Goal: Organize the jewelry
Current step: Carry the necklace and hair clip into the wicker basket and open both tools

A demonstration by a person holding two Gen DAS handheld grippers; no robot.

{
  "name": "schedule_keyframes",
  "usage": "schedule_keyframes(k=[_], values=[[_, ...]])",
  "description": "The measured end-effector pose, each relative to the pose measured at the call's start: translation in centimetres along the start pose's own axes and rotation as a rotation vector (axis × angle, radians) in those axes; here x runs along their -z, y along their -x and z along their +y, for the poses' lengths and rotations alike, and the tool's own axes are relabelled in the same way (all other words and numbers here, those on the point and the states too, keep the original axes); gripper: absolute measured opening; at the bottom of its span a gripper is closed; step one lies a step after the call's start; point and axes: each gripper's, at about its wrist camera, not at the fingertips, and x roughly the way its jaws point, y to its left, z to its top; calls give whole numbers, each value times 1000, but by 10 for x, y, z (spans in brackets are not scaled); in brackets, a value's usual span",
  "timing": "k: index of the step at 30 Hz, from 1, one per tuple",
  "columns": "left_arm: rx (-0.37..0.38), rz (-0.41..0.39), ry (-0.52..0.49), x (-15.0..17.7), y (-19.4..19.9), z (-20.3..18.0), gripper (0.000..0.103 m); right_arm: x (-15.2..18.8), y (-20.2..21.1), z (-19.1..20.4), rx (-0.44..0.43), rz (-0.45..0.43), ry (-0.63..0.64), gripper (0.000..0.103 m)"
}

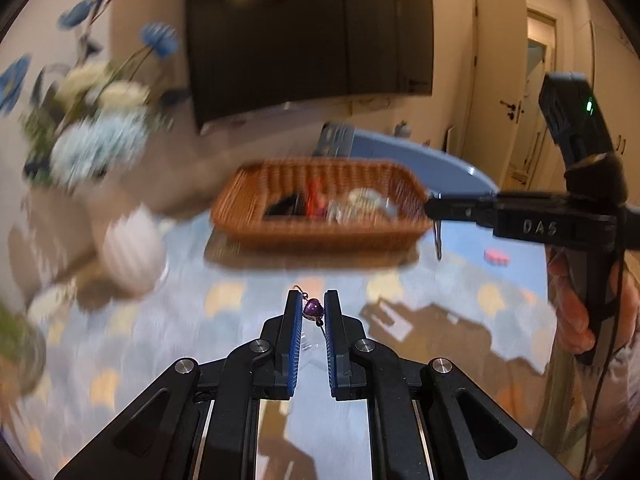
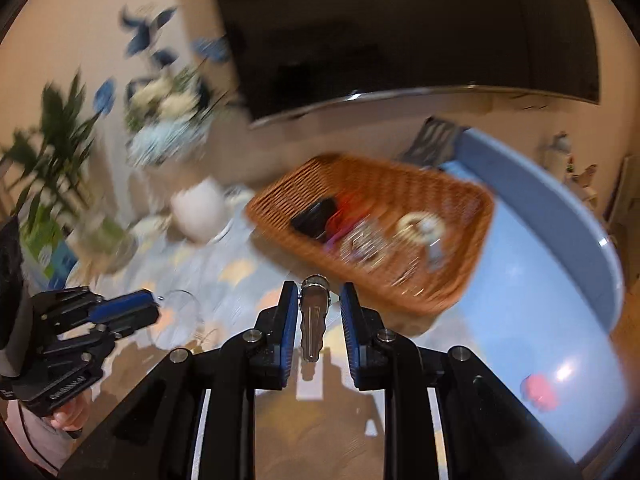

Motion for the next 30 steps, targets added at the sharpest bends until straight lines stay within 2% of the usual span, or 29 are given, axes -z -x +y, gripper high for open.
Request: schedule_keyframes(k=[2, 5, 11, 16, 18, 20, 22, 24, 26, 27, 29, 30], values=[[17, -22, -7, -26, -9, -4, 10, -16, -3, -20, 14, -5, -39, 24], [70, -37, -4, -58, -26, -4, 10, -33, -18, -46, -19, 18, -119, 24], [124, -34, 18, -112, -78, -4, 10, -49, -62, -74, 14, 54, -187, 24], [130, 6, 34, -136, -134, -8, 10, -55, -102, -79, 82, 118, -172, 24], [125, 26, 47, -139, -152, -7, 11, -56, -116, -84, 75, 146, -185, 24], [123, 24, 58, -140, -164, -4, 11, -55, -120, -87, 55, 125, -201, 25], [142, 3, 72, -135, -163, 0, 17, -55, -118, -88, 54, 94, -209, 25], [175, -7, 97, -133, -156, 4, 44, -54, -110, -90, 44, 84, -223, 26], [165, -23, 105, -128, -141, 7, 61, -53, -97, -90, 30, 70, -236, 27], [172, -32, 110, -127, -134, 8, 66, -53, -89, -89, 25, 51, -242, 28], [187, -32, 132, -121, -111, 12, 67, -52, -69, -81, 6, 5, -240, 38], [192, -32, 143, -117, -97, 14, 67, -51, -61, -77, -2, -11, -237, 39]])
